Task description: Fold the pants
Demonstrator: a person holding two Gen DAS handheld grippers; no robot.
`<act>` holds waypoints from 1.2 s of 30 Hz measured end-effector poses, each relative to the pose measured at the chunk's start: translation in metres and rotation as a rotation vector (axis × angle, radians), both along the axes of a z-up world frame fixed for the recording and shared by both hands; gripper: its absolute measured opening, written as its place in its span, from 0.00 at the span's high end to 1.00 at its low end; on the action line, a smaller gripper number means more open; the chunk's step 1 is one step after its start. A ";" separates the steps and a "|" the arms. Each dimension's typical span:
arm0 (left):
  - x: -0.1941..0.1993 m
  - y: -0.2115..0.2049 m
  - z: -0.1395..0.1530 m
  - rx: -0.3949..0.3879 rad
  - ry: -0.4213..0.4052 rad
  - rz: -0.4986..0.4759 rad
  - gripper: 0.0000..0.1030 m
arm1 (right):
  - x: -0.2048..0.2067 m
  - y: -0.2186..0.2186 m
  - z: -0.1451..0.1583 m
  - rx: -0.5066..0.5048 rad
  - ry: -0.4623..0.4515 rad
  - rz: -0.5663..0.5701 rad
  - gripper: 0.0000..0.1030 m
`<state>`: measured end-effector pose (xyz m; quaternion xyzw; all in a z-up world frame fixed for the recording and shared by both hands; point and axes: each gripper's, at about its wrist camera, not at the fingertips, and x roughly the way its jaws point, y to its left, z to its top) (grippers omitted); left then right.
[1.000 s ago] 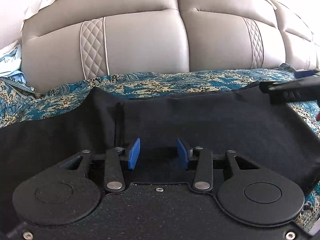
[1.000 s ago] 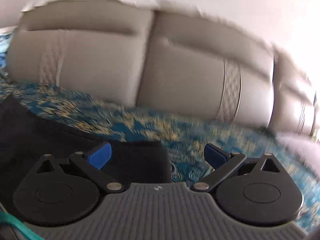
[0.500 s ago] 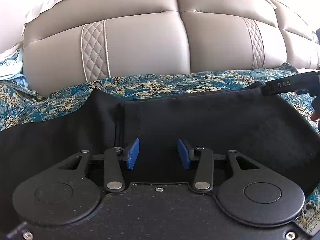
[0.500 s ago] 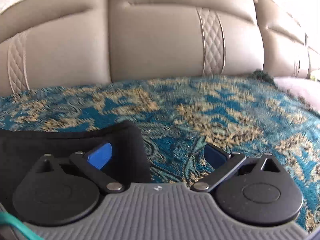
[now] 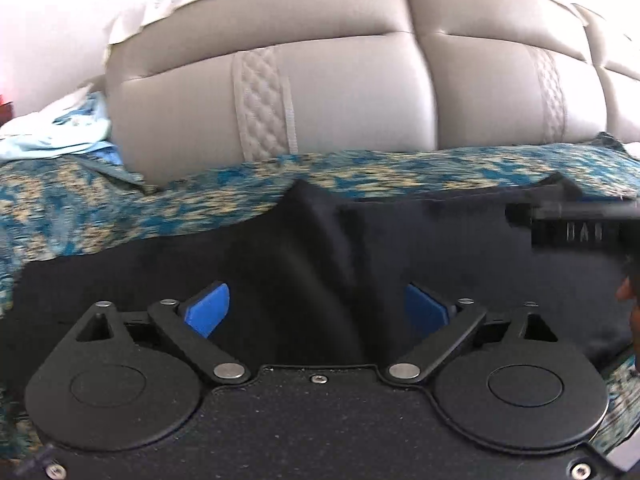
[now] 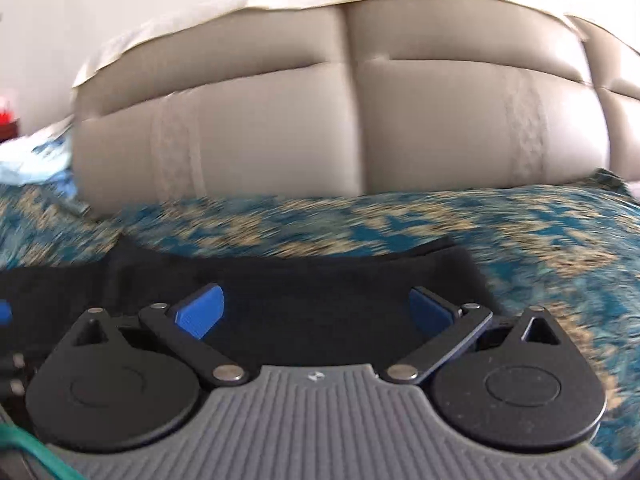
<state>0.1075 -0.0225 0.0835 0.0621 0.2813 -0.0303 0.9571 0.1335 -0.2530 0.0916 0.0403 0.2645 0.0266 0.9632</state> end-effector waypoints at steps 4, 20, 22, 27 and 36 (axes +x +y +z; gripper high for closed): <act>-0.006 0.034 -0.001 0.002 0.021 0.083 0.06 | 0.000 0.036 -0.011 -0.054 0.012 0.097 0.00; -0.047 0.172 -0.010 -0.094 0.062 0.388 0.01 | -0.010 0.087 -0.029 -0.139 0.009 0.206 0.00; -0.047 0.188 -0.011 -0.114 0.063 0.425 0.01 | -0.011 0.087 -0.030 -0.138 0.009 0.206 0.00; -0.047 0.231 -0.011 -0.270 0.032 0.507 0.02 | -0.010 0.087 -0.031 -0.139 0.008 0.207 0.00; -0.048 0.285 -0.038 -0.570 0.111 0.614 0.30 | -0.011 0.087 -0.031 -0.138 0.008 0.207 0.00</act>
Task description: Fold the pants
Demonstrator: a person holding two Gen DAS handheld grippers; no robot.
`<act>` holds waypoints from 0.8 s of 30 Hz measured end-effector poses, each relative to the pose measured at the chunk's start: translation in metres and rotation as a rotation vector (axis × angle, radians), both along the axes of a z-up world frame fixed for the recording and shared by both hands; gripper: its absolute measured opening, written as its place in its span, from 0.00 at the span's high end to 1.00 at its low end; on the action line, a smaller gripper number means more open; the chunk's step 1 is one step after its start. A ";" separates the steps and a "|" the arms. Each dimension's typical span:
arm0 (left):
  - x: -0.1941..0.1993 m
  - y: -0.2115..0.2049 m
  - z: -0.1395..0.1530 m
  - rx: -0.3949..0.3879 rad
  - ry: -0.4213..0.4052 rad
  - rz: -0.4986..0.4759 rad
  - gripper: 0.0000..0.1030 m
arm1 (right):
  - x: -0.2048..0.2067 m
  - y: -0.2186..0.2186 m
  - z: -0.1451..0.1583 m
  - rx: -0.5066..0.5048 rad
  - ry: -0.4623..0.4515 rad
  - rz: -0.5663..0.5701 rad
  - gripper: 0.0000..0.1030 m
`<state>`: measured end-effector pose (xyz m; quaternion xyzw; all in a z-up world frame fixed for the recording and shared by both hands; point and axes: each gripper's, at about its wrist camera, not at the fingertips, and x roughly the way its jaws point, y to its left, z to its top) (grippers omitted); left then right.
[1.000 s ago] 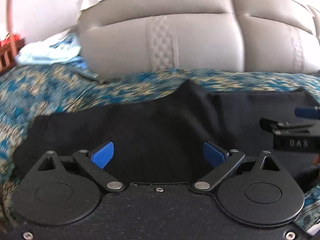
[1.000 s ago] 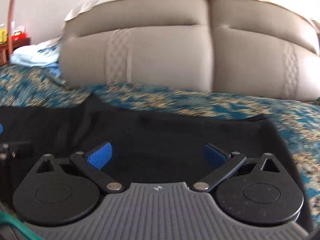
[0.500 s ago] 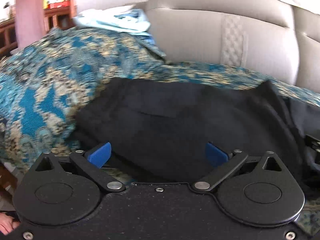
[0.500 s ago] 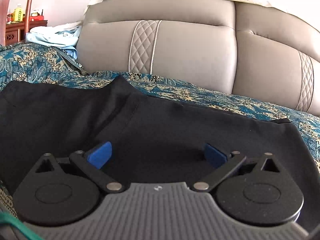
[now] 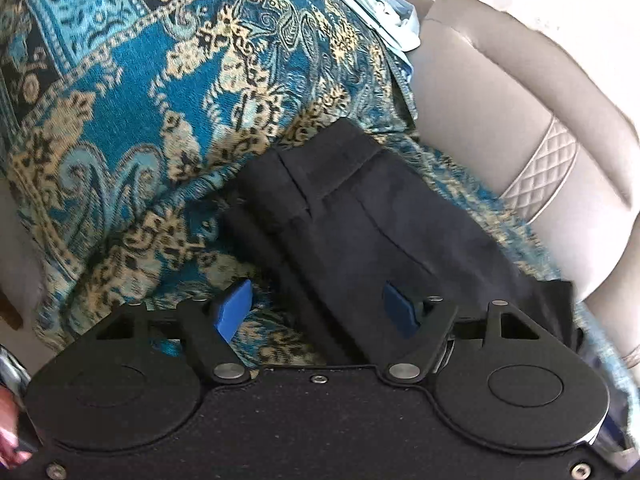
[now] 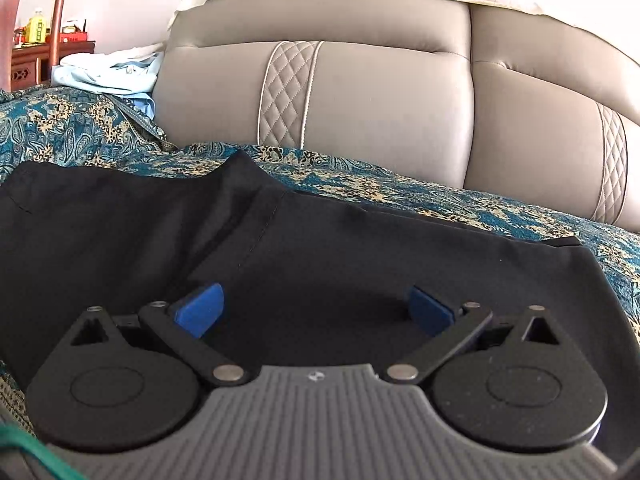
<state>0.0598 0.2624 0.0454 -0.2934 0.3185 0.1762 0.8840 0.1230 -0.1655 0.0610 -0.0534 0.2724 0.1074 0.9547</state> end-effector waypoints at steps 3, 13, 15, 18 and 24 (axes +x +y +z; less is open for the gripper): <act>0.005 0.003 -0.002 0.010 0.007 0.006 0.27 | 0.000 0.000 0.000 0.000 0.000 0.000 0.00; 0.040 0.018 -0.012 0.003 -0.021 0.005 0.08 | 0.000 0.000 0.000 0.000 0.000 -0.001 0.00; 0.045 0.018 -0.012 0.018 -0.012 0.017 0.20 | 0.000 0.000 0.000 0.000 -0.001 -0.001 0.00; 0.041 0.013 -0.006 0.066 0.017 0.039 0.59 | 0.000 0.000 -0.001 -0.001 -0.001 -0.002 0.00; 0.026 0.003 0.013 0.128 -0.041 0.018 0.66 | -0.001 0.001 -0.001 -0.003 -0.001 -0.003 0.00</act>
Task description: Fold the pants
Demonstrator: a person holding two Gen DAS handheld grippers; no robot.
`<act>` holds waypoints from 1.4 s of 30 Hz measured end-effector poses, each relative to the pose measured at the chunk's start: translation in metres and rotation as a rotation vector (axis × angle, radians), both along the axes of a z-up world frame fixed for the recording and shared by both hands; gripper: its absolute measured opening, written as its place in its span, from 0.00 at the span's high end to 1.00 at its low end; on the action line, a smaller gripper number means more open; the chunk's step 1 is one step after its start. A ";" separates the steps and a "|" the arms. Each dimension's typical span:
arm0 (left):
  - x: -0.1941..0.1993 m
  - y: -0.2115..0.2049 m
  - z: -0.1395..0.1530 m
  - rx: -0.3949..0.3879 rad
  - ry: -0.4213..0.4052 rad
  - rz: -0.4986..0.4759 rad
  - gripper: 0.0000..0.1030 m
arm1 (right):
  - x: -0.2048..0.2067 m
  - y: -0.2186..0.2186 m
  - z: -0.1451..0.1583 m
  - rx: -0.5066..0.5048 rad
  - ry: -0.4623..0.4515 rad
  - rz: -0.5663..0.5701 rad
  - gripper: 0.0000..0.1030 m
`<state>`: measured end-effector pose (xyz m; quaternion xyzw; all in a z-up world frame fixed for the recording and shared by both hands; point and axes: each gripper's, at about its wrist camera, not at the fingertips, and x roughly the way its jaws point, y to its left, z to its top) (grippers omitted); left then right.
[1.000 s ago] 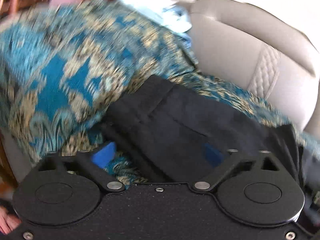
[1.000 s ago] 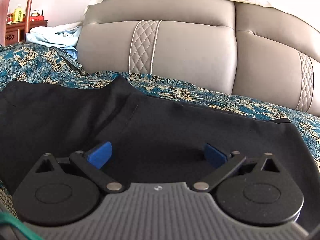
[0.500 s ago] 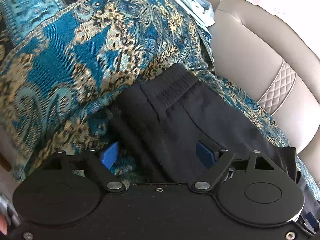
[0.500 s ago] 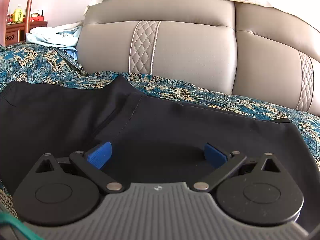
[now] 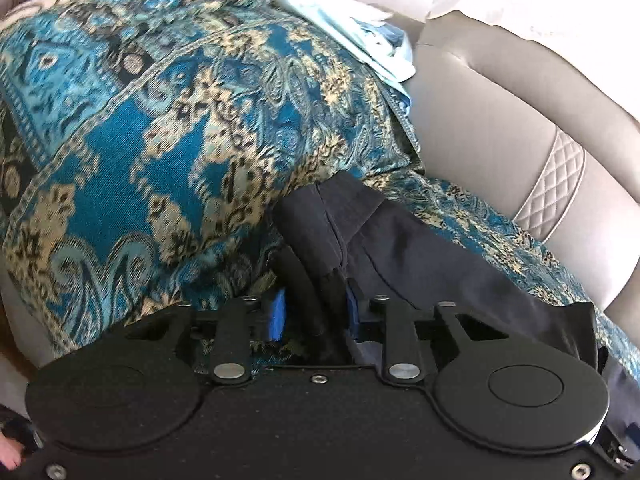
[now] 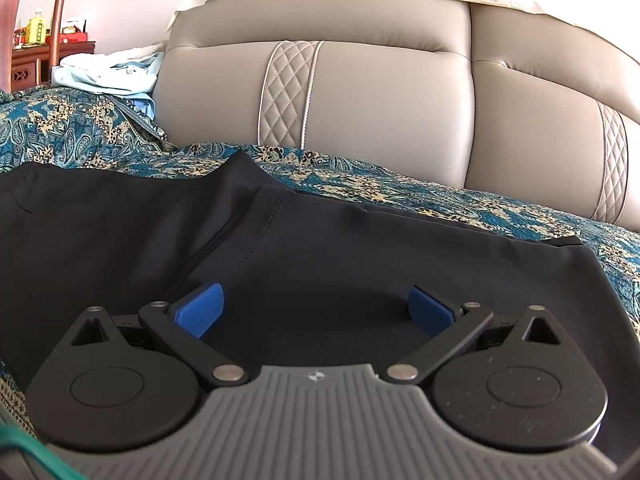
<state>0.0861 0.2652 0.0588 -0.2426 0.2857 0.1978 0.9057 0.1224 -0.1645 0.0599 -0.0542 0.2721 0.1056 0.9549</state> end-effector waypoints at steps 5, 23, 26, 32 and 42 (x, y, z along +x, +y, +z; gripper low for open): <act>0.020 0.001 -0.013 -0.064 0.067 0.085 0.69 | 0.005 0.000 0.004 -0.002 0.031 0.014 0.00; 0.050 -0.220 0.097 0.129 -0.236 -0.547 0.86 | 0.048 -0.128 0.041 0.419 0.213 -0.147 0.00; 0.054 -0.285 0.087 0.151 -0.220 -0.675 0.86 | 0.047 -0.160 0.037 0.546 0.237 -0.183 0.00; 0.064 -0.381 0.038 0.185 -0.051 -0.872 0.85 | 0.035 -0.207 0.015 0.811 0.309 -0.246 0.00; 0.033 -0.417 0.024 0.262 -0.050 -0.961 0.70 | 0.030 -0.187 -0.003 0.853 0.348 -0.092 0.00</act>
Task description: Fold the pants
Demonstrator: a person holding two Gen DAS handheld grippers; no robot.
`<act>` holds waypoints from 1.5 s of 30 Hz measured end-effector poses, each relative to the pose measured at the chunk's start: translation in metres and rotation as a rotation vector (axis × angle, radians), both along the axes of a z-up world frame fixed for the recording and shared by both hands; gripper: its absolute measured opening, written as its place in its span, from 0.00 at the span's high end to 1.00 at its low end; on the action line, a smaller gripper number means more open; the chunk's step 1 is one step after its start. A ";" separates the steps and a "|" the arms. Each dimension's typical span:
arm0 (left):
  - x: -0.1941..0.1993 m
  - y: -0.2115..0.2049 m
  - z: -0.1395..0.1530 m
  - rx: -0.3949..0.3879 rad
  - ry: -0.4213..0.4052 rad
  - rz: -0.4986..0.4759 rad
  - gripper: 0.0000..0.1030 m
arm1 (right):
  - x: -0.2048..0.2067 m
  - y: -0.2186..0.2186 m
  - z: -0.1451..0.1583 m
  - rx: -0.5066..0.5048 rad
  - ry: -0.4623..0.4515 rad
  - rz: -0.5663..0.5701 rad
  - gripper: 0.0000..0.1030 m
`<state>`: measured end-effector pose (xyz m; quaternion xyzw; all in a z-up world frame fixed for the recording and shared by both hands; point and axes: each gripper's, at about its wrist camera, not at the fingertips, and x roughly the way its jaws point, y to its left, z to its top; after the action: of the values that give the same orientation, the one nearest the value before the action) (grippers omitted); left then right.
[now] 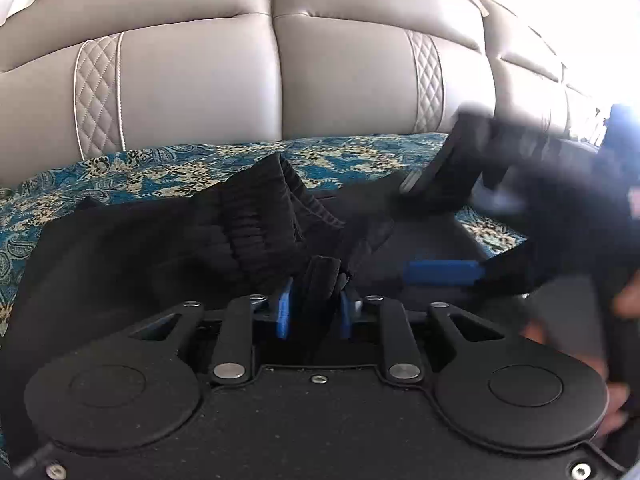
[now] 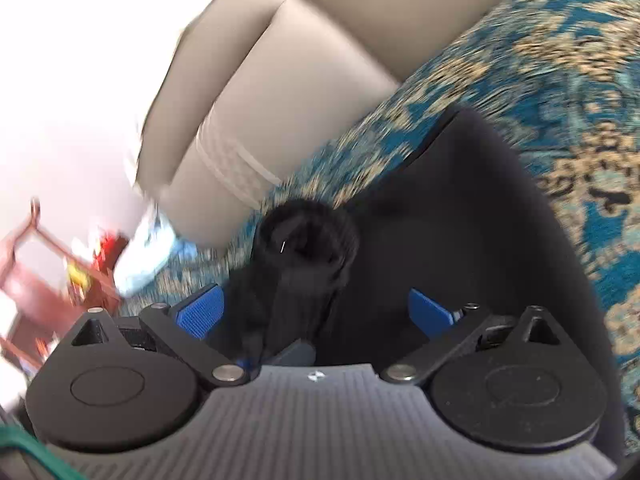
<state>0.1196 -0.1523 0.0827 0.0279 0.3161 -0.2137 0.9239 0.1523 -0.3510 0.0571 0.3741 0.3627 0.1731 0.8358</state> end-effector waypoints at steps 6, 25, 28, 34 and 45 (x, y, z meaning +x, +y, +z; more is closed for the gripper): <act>-0.026 0.029 0.014 -0.042 0.000 -0.030 0.44 | -0.009 0.026 0.001 -0.107 -0.046 0.019 0.01; -0.011 0.140 -0.021 0.043 0.070 0.437 0.53 | -0.060 0.096 -0.002 -0.567 -0.238 -0.135 0.46; -0.008 0.142 -0.020 0.035 0.086 0.456 0.53 | -0.061 0.101 -0.002 -0.564 -0.245 -0.117 0.63; -0.007 0.138 -0.015 0.017 0.109 0.448 0.53 | -0.065 0.105 0.011 -0.605 -0.294 -0.129 0.80; -0.021 0.108 -0.010 0.054 0.061 0.350 0.53 | -0.086 0.081 0.022 -0.784 -0.262 -0.332 0.83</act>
<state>0.0989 -0.0442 0.0725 -0.0094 0.3495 -0.0418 0.9359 0.0663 -0.2698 0.0794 0.0572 0.2270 -0.0680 0.9698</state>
